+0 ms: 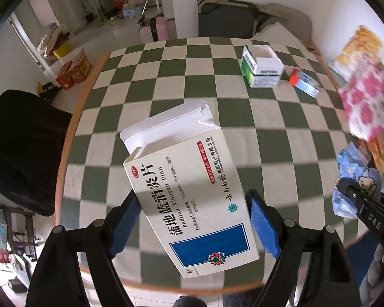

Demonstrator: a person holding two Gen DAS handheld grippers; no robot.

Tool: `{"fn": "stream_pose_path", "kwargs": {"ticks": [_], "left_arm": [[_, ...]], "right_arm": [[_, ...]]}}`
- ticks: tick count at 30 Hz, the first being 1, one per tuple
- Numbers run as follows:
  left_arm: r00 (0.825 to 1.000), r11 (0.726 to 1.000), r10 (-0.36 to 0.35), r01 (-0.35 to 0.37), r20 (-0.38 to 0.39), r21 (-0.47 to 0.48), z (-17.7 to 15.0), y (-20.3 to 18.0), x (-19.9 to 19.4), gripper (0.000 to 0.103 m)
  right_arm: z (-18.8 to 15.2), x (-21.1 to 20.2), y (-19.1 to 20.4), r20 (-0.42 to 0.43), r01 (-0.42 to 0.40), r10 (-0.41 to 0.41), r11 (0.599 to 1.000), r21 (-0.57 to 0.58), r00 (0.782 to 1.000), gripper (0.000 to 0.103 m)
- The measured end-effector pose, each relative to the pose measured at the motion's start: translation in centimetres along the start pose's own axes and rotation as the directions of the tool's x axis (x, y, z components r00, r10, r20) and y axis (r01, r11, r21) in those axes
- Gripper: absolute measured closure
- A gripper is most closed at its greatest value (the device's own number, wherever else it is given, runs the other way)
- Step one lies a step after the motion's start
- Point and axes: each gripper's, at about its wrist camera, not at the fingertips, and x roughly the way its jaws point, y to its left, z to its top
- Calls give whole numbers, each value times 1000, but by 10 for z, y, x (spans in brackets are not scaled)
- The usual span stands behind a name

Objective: Collect trash
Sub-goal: 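Lift the wrapper and medicine box and carry them over the bin, then open both tools to drop the wrapper and medicine box into the bin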

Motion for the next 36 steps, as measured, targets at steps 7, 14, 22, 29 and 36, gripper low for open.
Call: {"fn": "stream_pose_path", "kwargs": {"ticks": [7, 14, 22, 29, 36], "left_arm": [[997, 996, -69, 68, 30, 55, -97, 31, -51, 22], [989, 990, -116, 123, -93, 72, -192, 53, -43, 22], [926, 985, -173, 169, -337, -42, -285, 61, 76, 22], [860, 970, -238, 186, -452, -157, -334, 62, 233, 22], [831, 952, -285, 188, -478, -241, -349, 67, 342, 0]], "right_arm": [[-112, -61, 52, 47, -11, 9, 999, 38, 999, 95], [-234, -79, 89, -10, -53, 54, 997, 64, 998, 95], [-363, 14, 76, -258, -78, 113, 987, 142, 959, 95], [-427, 157, 43, -360, -93, 173, 969, 229, 917, 95], [-450, 294, 25, -412, -110, 208, 962, 248, 887, 94]]}}
